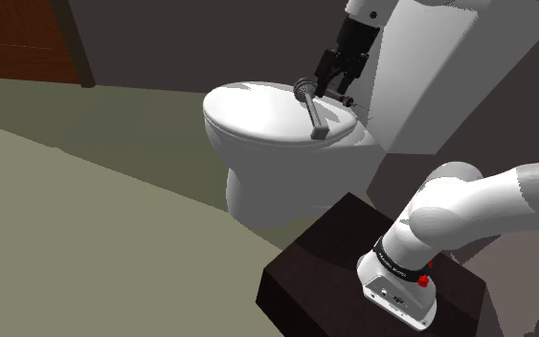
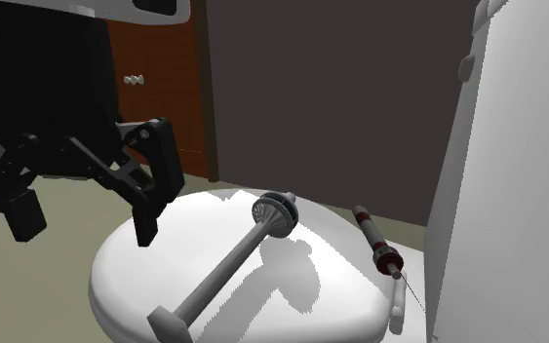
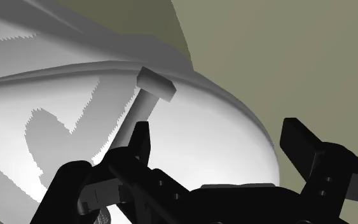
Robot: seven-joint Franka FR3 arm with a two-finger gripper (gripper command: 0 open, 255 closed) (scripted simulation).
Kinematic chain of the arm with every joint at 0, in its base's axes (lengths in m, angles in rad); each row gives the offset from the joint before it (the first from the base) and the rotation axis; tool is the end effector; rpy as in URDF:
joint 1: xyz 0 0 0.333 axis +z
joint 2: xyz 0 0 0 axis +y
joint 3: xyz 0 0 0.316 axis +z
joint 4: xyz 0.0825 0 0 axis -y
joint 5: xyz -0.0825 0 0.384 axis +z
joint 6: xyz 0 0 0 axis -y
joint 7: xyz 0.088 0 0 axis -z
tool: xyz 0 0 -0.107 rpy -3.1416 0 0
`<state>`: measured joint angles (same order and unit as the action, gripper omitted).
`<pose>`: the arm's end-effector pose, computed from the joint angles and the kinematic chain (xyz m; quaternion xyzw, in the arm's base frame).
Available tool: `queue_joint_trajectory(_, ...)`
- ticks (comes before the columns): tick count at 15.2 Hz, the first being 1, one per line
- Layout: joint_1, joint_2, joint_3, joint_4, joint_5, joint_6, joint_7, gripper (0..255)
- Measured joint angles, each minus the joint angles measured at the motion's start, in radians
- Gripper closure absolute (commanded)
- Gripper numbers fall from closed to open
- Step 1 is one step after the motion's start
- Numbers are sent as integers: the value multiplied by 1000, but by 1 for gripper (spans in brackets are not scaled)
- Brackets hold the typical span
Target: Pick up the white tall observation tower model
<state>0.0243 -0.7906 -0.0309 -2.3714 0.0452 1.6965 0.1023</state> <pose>0.3181 -0.0007 0.5965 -0.9964 0.0519 -0.0558 0.0365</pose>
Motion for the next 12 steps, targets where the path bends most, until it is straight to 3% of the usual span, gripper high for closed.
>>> queue_joint_trajectory(3, -18, 30, -1, 0, -6, 38, 25, 0)
queue_joint_trajectory(12, -145, 239, -10, 7, -49, 302, 217, 0)
